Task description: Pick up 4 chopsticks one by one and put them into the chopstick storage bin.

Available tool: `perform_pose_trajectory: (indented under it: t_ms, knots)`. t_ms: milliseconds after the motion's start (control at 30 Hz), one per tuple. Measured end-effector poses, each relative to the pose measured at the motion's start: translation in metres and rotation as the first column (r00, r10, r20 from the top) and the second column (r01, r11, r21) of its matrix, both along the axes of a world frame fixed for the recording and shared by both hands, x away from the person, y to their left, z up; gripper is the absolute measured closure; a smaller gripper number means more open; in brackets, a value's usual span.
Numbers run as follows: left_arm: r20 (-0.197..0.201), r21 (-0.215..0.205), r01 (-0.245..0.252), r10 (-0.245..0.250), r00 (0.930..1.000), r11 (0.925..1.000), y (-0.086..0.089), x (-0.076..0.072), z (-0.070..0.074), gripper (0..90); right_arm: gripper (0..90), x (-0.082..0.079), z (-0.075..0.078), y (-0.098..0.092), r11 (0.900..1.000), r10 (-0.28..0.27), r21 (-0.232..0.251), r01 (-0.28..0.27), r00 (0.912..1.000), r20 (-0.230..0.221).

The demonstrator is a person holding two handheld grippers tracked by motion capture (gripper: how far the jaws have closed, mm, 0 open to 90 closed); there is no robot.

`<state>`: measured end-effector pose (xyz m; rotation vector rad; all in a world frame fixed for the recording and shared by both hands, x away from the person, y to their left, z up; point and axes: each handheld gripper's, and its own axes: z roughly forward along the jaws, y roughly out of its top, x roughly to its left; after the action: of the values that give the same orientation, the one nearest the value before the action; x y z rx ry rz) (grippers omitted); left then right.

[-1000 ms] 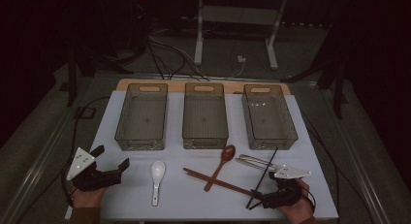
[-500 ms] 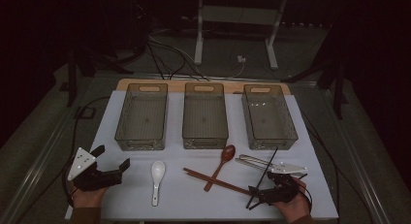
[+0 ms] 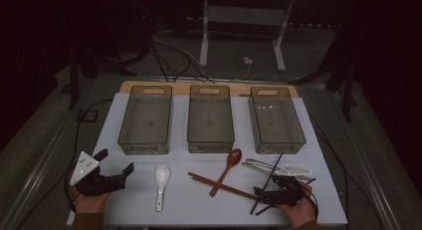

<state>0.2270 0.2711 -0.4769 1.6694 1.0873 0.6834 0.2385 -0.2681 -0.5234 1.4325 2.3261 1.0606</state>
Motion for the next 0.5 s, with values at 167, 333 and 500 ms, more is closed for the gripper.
perform_pose_trajectory:
  t_ms: [167, 333, 500]
  knots:
    - [0.001, 0.001, 0.001, -0.001, 1.0000, 1.0000, -0.0004, 0.0001, 0.0001, 0.5, 21.5, -0.0008, 0.0010, 0.0036, 0.999, -0.040, -0.030, 0.040, 0.9992, 0.009]
    - [-0.001, 0.003, 0.004, -0.004, 1.0000, 1.0000, -0.0009, 0.0004, -0.0002, 0.6, 28.1, -0.0015, 0.0018, 0.0071, 0.995, -0.069, -0.067, 0.070, 0.9974, 0.021]
    - [-0.001, 0.004, 0.004, -0.004, 1.0000, 1.0000, -0.0007, 0.0004, -0.0003, 0.6, 35.3, -0.0033, 0.0028, 0.0090, 0.990, -0.096, -0.101, 0.098, 0.9950, 0.030]
